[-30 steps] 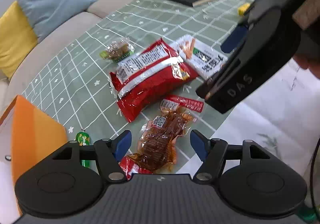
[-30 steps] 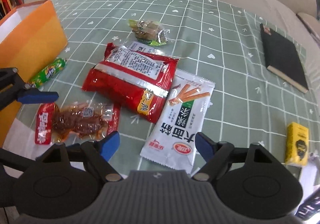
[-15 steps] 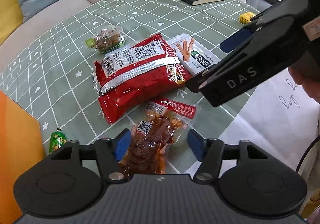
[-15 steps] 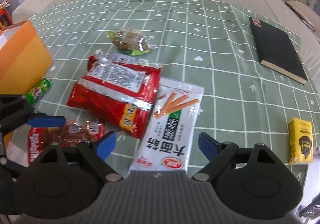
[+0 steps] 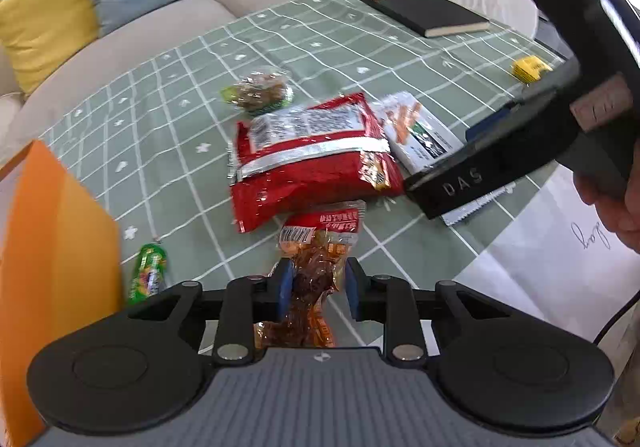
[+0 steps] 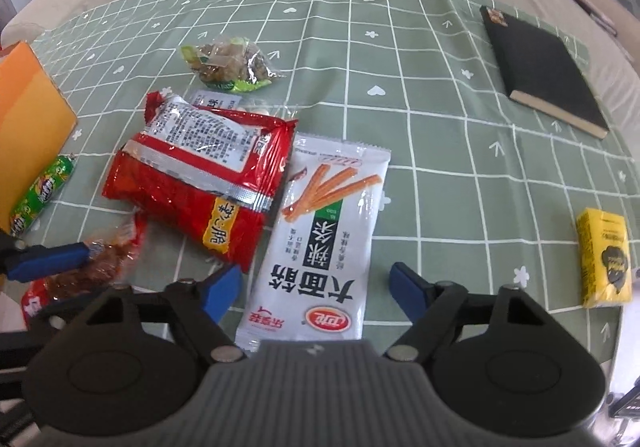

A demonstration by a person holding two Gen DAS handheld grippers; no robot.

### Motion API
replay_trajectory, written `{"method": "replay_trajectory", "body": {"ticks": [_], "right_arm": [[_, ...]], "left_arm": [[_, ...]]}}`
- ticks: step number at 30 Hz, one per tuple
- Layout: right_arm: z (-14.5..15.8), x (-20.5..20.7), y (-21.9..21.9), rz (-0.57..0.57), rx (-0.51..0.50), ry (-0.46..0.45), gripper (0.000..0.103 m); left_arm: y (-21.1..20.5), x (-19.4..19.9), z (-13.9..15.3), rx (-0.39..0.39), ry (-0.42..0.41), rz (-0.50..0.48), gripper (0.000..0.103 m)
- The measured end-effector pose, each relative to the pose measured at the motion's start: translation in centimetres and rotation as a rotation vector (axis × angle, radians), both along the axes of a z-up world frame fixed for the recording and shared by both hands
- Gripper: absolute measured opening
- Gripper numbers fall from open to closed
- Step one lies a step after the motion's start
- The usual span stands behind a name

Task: Organize snacks
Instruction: 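Grasp the brown meat pack with the left tool while the right tool reaches the white stick-snack packet, then grasp the white stick-snack packet with the right tool while the left tool holds the meat pack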

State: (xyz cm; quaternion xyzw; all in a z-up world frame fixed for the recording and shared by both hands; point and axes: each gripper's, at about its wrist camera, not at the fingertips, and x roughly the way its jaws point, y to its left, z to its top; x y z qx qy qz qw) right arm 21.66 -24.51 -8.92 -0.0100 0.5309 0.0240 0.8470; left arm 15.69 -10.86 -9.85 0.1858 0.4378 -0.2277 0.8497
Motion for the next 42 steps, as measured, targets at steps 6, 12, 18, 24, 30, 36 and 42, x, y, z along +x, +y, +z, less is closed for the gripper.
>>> {"method": "replay_trajectory", "body": {"ticks": [6, 12, 18, 24, 30, 36, 42], "right_arm": [[0.4, -0.5, 0.5, 0.021, -0.016, -0.017, 0.053], [0.7, -1.1, 1.0, 0.044, -0.025, -0.010, 0.049], [1.0, -2.2, 1.3, 0.045, 0.000, 0.010, 0.047], [1.4, -3.7, 1.3, 0.031, 0.095, 0.049, 0.047], [1.7, -5.8, 2.0, 0.059, 0.146, 0.081, 0.047], [1.7, -6.7, 3.0, 0.112, 0.144, 0.083, 0.048], [1.4, -6.5, 3.3, 0.136, 0.129, 0.073, 0.059]], "left_arm": [[1.3, -0.2, 1.5, -0.052, -0.016, 0.084, 0.022], [2.1, -0.5, 3.0, -0.079, -0.036, 0.138, 0.010], [2.9, -1.3, 4.0, -0.116, -0.041, 0.155, 0.000], [4.0, -2.0, 5.1, -0.200, -0.017, 0.178, 0.000], [4.8, -2.6, 4.6, -0.206, 0.033, 0.200, 0.002], [5.0, -2.1, 2.4, -0.193, 0.071, 0.272, 0.066], [4.4, -0.8, -0.1, -0.114, 0.116, 0.324, 0.079]]}}
